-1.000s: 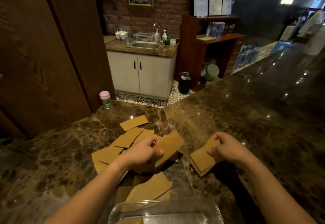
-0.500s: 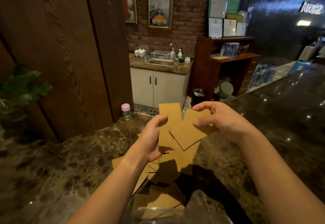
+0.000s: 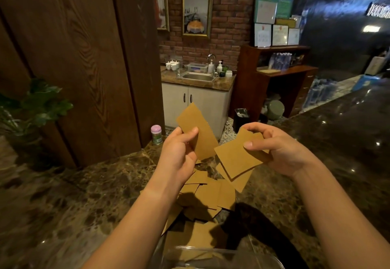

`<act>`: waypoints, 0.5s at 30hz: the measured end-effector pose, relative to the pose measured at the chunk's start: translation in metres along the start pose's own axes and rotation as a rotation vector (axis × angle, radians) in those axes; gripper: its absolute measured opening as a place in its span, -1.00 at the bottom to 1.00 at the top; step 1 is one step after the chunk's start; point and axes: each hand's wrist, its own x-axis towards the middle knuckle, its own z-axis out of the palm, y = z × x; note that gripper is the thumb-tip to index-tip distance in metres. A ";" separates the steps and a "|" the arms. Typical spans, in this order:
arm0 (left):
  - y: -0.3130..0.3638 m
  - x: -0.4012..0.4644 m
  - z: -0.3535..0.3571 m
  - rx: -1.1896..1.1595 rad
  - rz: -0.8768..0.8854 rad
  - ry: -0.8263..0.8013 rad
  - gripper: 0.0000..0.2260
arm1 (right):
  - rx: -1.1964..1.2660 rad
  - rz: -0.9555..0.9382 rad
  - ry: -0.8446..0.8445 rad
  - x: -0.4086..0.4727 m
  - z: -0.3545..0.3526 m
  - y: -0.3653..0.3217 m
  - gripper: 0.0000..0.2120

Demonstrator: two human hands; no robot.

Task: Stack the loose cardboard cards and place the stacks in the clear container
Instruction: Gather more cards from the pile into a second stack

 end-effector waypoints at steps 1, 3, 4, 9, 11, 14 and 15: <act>0.000 0.000 0.002 0.010 0.005 0.006 -0.66 | 0.004 -0.003 -0.002 0.000 0.000 0.000 -0.54; -0.001 0.002 0.001 0.015 0.005 0.024 -0.51 | 0.007 -0.012 -0.004 0.000 0.001 0.001 -0.50; -0.002 0.002 0.002 0.017 -0.012 0.027 -0.49 | 0.008 -0.016 -0.004 0.000 0.001 0.001 -0.50; 0.001 -0.009 0.003 -0.174 -0.363 -0.154 -0.48 | 0.035 -0.061 -0.039 -0.003 -0.002 0.002 -0.56; 0.001 -0.012 0.000 -0.223 -0.456 -0.275 -0.49 | 0.036 -0.106 -0.058 -0.004 -0.003 0.000 -0.59; -0.001 -0.016 0.000 -0.230 -0.498 -0.429 -0.54 | 0.001 -0.141 -0.069 -0.004 -0.006 -0.001 -0.52; -0.001 -0.017 0.000 -0.223 -0.479 -0.447 -0.52 | -0.015 -0.142 -0.062 -0.003 -0.006 -0.002 -0.49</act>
